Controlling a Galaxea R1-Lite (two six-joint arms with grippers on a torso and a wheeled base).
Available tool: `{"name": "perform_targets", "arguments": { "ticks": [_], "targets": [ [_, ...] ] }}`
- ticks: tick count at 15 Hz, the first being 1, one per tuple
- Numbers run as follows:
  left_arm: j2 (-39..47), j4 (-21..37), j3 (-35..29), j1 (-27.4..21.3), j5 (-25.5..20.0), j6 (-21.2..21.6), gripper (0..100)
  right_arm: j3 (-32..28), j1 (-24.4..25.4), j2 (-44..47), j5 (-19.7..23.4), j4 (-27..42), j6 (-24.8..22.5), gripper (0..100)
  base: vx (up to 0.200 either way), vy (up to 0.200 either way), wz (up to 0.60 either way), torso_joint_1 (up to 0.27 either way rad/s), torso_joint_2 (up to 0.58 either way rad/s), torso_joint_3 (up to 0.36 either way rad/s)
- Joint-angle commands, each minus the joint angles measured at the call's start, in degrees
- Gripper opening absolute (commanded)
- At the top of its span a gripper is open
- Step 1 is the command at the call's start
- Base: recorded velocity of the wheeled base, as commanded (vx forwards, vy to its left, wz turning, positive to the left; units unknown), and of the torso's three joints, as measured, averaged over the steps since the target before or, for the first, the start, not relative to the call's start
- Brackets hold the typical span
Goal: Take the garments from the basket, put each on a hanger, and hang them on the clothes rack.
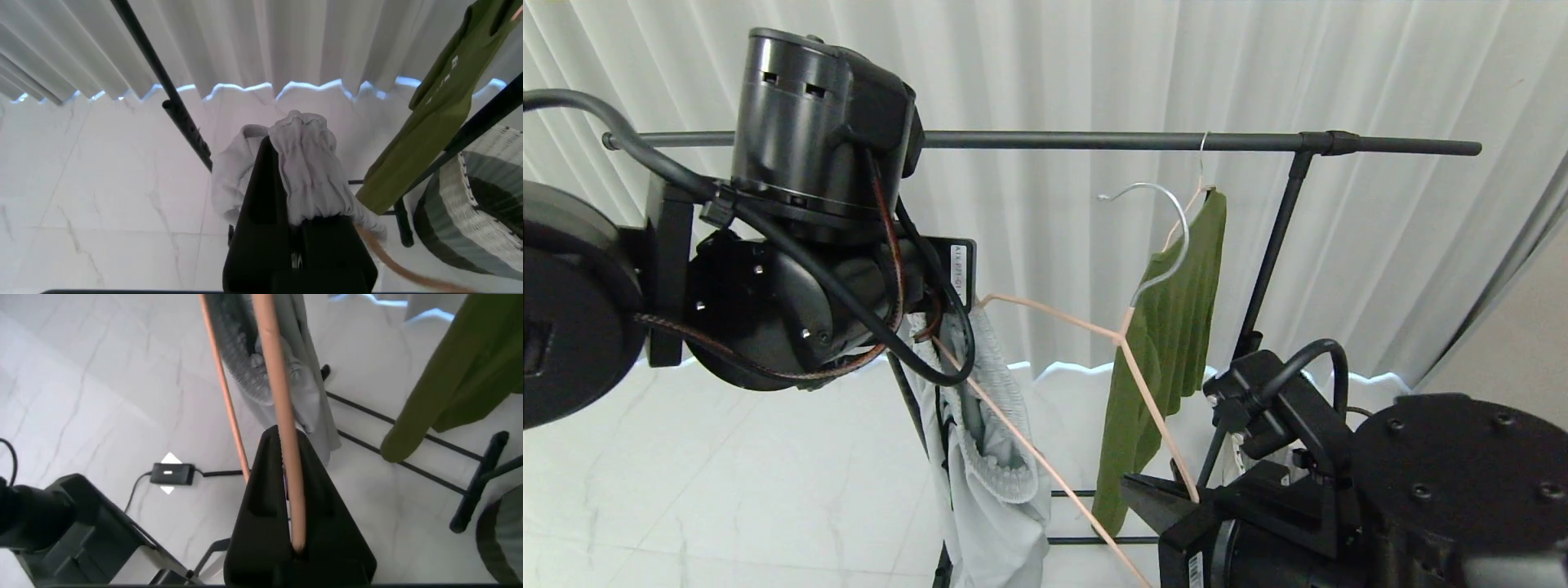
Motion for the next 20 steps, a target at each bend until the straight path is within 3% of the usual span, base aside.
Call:
{"name": "perform_targets", "arguments": {
  "ticks": [1, 11, 17, 20],
  "targets": [
    [-0.51, 0.02, -0.04, -0.27, 0.01, 0.00, 0, 0.00, -0.39, 0.75, -0.32, -0.01, -0.03, 0, 0.000, 0.000, 0.00, 0.000, 0.00, 0.000],
    [-5.17, 0.02, 0.05, -15.39, -0.08, -0.08, 0, -0.53, -1.45, 4.71, -0.23, -2.73, -0.38, 0, 0.000, 0.000, 0.00, 0.000, 0.00, 0.000],
    [-4.55, -0.07, 0.14, -17.85, -0.25, -1.23, 0, -0.09, -1.45, 5.32, -0.85, -9.68, -5.74, 0, 0.000, 0.000, 0.00, 0.000, 0.00, 0.000],
    [-5.52, 0.02, 1.19, -18.11, -0.25, -2.11, 0, -0.09, -1.80, 5.15, -1.90, -10.82, -5.92, 0, 0.000, 0.000, 0.00, 0.000, 0.00, 0.000]
  ]
}}
